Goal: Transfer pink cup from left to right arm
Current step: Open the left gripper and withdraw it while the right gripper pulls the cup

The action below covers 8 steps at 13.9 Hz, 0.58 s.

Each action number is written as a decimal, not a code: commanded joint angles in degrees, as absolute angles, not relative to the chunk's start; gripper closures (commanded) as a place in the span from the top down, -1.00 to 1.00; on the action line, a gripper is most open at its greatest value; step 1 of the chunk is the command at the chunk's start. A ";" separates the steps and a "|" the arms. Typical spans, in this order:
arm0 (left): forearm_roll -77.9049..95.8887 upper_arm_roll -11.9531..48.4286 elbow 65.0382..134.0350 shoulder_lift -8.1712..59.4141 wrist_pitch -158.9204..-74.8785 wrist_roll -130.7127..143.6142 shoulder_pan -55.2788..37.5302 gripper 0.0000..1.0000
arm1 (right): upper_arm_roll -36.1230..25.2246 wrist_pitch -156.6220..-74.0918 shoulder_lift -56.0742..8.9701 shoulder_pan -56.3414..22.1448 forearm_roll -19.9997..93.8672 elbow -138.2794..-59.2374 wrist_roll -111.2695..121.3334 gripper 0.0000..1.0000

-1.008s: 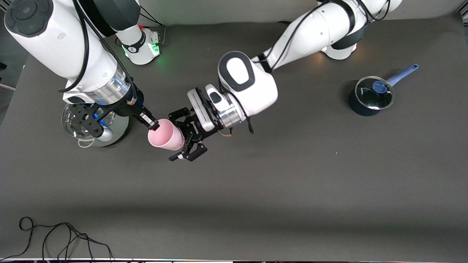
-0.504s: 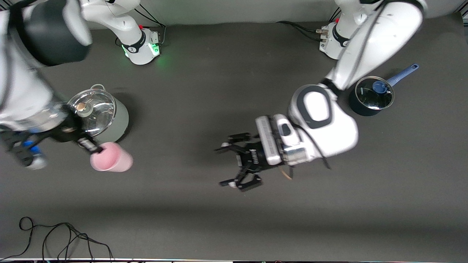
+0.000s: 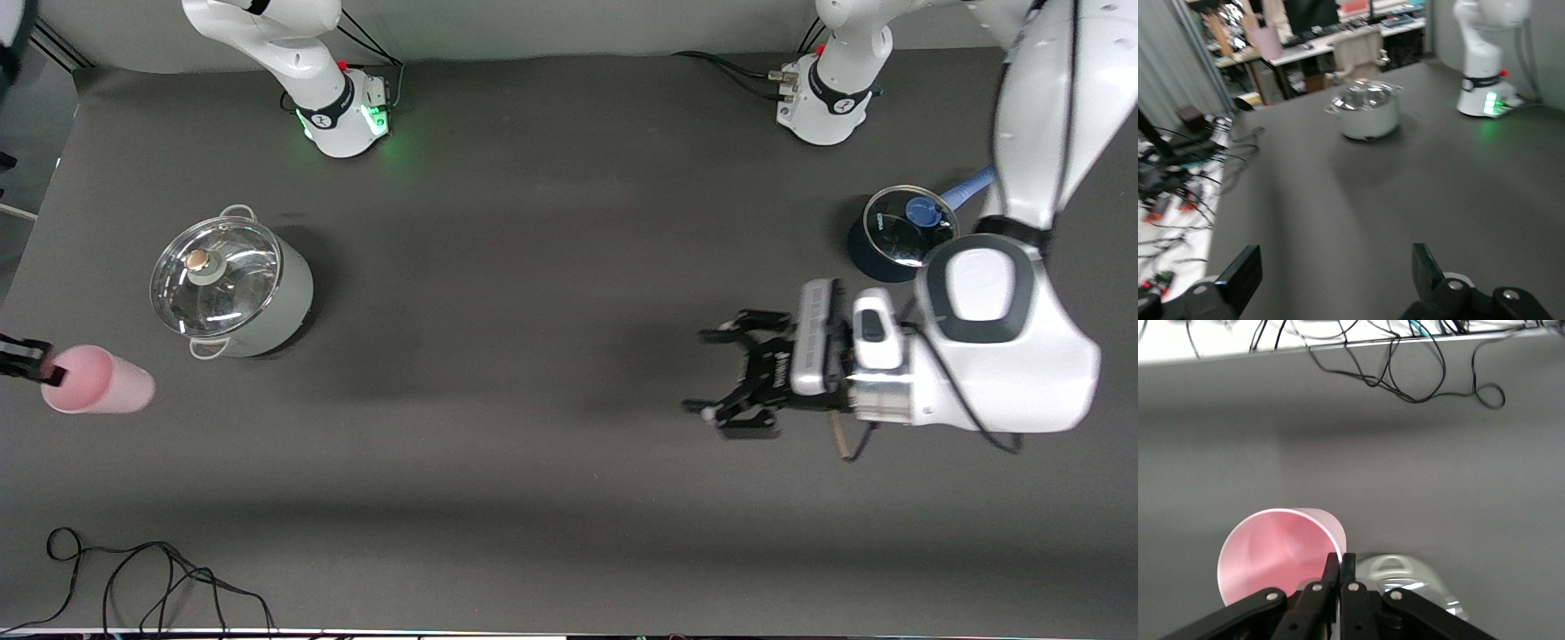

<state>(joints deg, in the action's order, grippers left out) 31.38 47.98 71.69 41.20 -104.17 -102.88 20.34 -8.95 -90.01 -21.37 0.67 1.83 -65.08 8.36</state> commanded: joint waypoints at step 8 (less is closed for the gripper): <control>5.12 45.71 72.79 24.09 -67.44 -61.67 30.23 1.00 | -8.00 -105.70 -22.76 1.32 3.78 -84.44 22.76 -1.00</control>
<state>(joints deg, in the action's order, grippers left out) 9.04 46.84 71.67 29.75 -71.09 -70.65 29.98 -8.11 -101.17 -23.20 1.68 2.66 -80.15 20.97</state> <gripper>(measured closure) 0.000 0.969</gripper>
